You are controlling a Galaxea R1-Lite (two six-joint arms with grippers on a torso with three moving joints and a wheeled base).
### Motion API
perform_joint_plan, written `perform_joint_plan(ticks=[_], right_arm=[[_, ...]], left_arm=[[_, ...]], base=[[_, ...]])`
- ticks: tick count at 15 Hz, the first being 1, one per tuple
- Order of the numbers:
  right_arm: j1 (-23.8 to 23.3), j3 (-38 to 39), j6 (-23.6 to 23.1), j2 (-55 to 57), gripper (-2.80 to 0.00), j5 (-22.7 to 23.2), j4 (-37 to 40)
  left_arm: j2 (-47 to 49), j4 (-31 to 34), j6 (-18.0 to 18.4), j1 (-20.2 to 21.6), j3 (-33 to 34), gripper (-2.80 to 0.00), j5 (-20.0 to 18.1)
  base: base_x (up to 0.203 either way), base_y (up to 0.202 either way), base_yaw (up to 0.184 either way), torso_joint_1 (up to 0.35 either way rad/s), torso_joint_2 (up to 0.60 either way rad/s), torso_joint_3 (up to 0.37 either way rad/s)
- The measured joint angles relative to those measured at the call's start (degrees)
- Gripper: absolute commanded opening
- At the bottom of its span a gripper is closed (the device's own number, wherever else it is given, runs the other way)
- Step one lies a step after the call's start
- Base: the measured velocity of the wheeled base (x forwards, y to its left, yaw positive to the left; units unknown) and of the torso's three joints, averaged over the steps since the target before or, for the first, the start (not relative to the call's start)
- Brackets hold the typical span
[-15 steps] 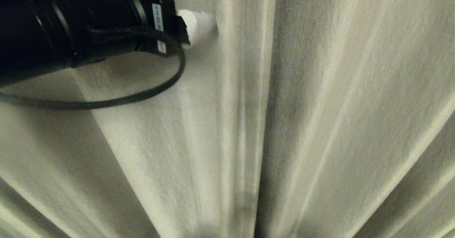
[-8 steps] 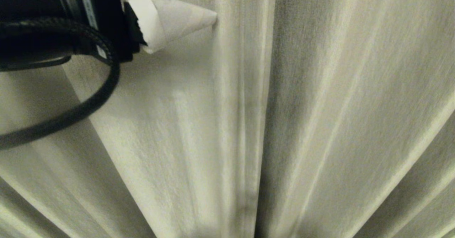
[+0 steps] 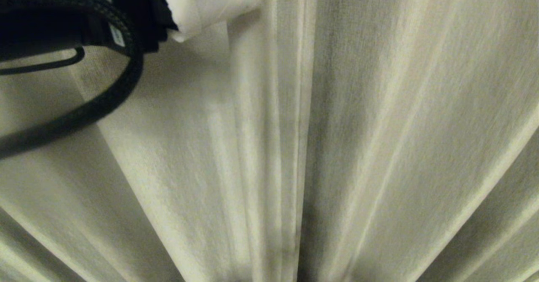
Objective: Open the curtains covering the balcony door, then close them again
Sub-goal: Pull the outer curtains open on both sides
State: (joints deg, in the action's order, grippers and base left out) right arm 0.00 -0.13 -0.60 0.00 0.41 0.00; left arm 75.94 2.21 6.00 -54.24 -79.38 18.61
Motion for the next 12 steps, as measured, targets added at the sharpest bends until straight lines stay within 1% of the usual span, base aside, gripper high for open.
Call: perform_joint_plan(ticks=[1,4,8,10,11,12], right_arm=[[0.0,0.0,0.0,0.0,-2.80,0.0,0.0],[0.0,0.0,0.0,0.0,-2.80,0.0,0.0],[0.0,0.0,0.0,0.0,-2.80,0.0,0.0],[0.0,0.0,0.0,0.0,-2.80,0.0,0.0],[0.0,0.0,0.0,0.0,-2.80,0.0,0.0],[0.0,0.0,0.0,0.0,-2.80,0.0,0.0]], left_arm=[[0.9,0.0,0.8,0.0,-0.7,0.00,0.9],[4.9,0.0,4.4,-0.2,-4.3,0.00,6.9],[10.2,-0.1,5.9,-0.6,-10.1,0.00,11.3],[12.0,-0.2,6.6,-0.6,-11.6,0.00,12.2],[12.6,-0.3,6.8,-0.6,-11.9,-2.80,12.3],[13.1,-0.3,6.8,-0.6,-12.1,-2.80,12.4]], base=[[0.000,0.000,0.000,0.000,0.00,0.000],[0.000,0.000,0.000,0.000,0.00,0.000],[0.000,0.000,0.000,0.000,0.00,0.000],[0.000,0.000,0.000,0.000,0.00,0.000],[0.000,0.000,0.000,0.000,0.00,0.000],[0.000,0.000,0.000,0.000,0.00,0.000]])
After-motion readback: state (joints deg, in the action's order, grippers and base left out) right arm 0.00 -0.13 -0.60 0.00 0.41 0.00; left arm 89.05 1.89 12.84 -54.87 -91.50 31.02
